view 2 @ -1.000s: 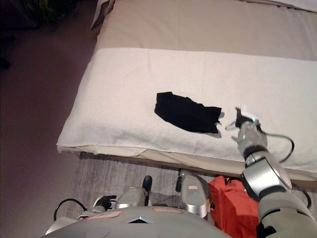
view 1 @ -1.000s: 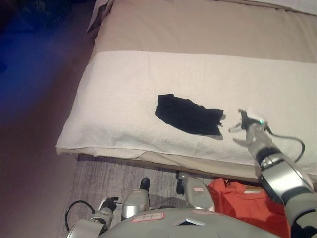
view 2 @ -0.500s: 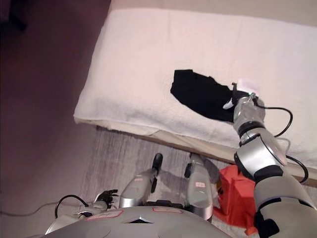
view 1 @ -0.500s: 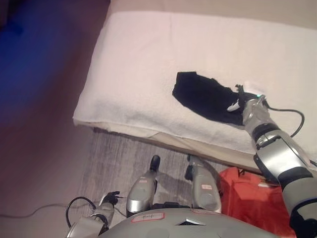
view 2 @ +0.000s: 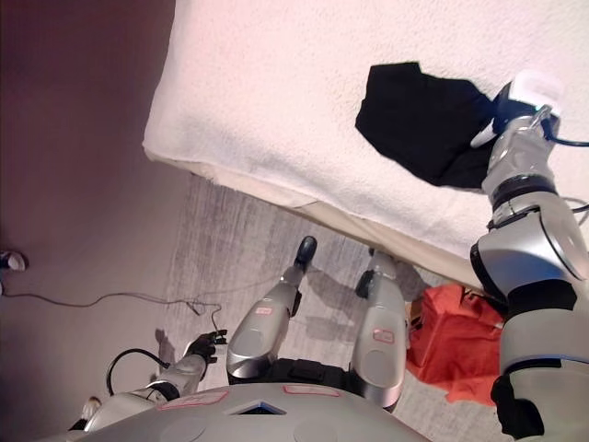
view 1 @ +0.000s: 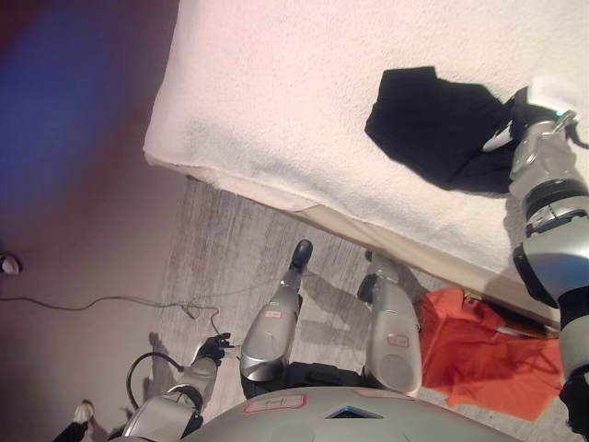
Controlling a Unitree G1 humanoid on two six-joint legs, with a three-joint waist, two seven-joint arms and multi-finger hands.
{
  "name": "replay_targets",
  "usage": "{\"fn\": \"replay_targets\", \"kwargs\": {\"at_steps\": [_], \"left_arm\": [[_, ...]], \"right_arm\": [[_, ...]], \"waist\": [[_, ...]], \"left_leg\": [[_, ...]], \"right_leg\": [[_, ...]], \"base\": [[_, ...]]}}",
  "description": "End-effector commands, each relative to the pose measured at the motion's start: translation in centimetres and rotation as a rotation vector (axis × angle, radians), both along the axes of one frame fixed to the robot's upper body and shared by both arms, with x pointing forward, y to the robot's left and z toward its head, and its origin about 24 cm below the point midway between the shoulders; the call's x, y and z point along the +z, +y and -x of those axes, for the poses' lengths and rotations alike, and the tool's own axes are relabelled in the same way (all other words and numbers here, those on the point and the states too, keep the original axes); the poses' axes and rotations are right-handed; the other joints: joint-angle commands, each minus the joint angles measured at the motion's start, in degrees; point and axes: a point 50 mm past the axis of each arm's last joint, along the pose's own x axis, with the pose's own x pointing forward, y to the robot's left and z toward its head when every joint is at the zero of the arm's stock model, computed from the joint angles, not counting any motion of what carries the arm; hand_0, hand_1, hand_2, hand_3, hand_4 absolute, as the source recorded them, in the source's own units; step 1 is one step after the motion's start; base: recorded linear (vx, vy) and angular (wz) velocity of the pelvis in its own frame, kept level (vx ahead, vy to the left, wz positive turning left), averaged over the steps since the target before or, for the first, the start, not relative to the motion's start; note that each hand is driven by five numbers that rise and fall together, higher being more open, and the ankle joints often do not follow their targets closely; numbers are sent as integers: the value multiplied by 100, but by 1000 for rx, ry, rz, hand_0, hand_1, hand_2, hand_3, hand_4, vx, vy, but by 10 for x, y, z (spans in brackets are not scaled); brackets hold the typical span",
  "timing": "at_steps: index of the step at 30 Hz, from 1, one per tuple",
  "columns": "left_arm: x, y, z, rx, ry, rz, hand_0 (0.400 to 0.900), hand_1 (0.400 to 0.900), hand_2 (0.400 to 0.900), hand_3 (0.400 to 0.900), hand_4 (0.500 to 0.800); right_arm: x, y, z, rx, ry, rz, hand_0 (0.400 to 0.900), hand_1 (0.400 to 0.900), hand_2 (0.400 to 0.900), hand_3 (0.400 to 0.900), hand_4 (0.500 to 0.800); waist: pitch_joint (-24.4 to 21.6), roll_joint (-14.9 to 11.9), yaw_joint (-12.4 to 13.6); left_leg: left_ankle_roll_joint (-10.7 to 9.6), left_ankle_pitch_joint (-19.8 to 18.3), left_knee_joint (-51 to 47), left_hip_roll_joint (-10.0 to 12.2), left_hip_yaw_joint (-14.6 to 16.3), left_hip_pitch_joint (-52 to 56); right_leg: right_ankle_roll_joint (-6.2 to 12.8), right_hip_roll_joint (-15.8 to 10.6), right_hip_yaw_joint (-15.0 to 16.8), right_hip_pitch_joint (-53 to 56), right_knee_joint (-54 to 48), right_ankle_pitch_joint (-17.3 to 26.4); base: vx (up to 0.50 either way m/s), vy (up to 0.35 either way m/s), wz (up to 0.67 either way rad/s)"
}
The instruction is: Put the clothes on the bed into the basket.
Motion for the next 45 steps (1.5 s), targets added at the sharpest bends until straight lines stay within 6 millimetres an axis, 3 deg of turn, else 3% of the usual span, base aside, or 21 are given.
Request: {"fn": "replay_targets", "kwargs": {"at_steps": [1,6,13,14,15,16,17,33,38,45], "left_arm": [[1,33,35,5,116,-77,900,900,900,900,800],[0,32,36,-14,111,-66,900,900,900,900,800],[1,32,33,-17,99,-58,900,900,900,900,800],[1,32,32,-16,97,-59,900,900,900,900,800],[2,33,31,-15,95,-61,900,900,900,900,800],[2,34,31,-12,95,-63,900,900,900,900,800],[2,35,32,-6,97,-66,900,900,900,900,800],[6,50,31,28,128,-133,900,900,900,900,800],[6,52,33,30,143,-142,900,900,900,900,800],[8,61,40,49,181,-169,900,900,900,900,800]], "right_arm": [[63,7,-11,54,-173,77,900,900,900,900,800],[85,13,-14,91,-239,58,900,900,900,900,800],[94,24,-19,141,-290,-19,900,900,900,900,800],[93,25,-20,144,-291,-33,822,822,822,822,753],[94,27,-20,151,-296,-45,490,490,490,490,554],[94,28,-21,155,-307,-66,490,490,490,490,554],[91,30,-22,159,-305,-84,400,400,400,400,500],[72,33,-24,157,-284,-159,400,400,400,400,500],[56,29,-21,145,-240,-177,400,400,400,400,500],[22,21,-14,147,-160,-211,400,400,400,400,500]], "waist": [[168,207,343],[289,307,396],[351,397,429],[357,401,424],[348,400,420],[340,398,411],[331,393,389],[-197,19,-7],[-490,-159,-203],[-894,-580,-570]], "left_leg": [[30,901,-647,56,43,-146],[25,951,-645,38,3,-297],[25,955,-648,28,30,-340],[29,950,-650,29,44,-330],[28,940,-650,29,63,-312],[32,924,-647,25,69,-286],[37,901,-643,24,78,-248],[199,324,-410,-138,536,597],[292,81,-351,-164,735,1004],[381,-193,-415,-125,1213,1663]], "right_leg": [[513,-396,461,-518,994,-316],[514,-453,478,-774,1148,-339],[526,-467,524,-904,1242,-361],[530,-471,517,-900,1243,-356],[532,-471,512,-882,1237,-358],[531,-471,518,-862,1237,-363],[529,-469,535,-837,1245,-369],[616,-427,799,59,883,-261],[676,-384,991,432,724,-200],[764,-128,1404,814,529,-77]], "base": [[-43,-13,11],[-32,-3,6],[-7,8,-4],[3,7,-6],[7,10,-9],[18,21,-9],[26,20,-11],[62,55,-21],[80,74,-34],[49,43,-49]]}}
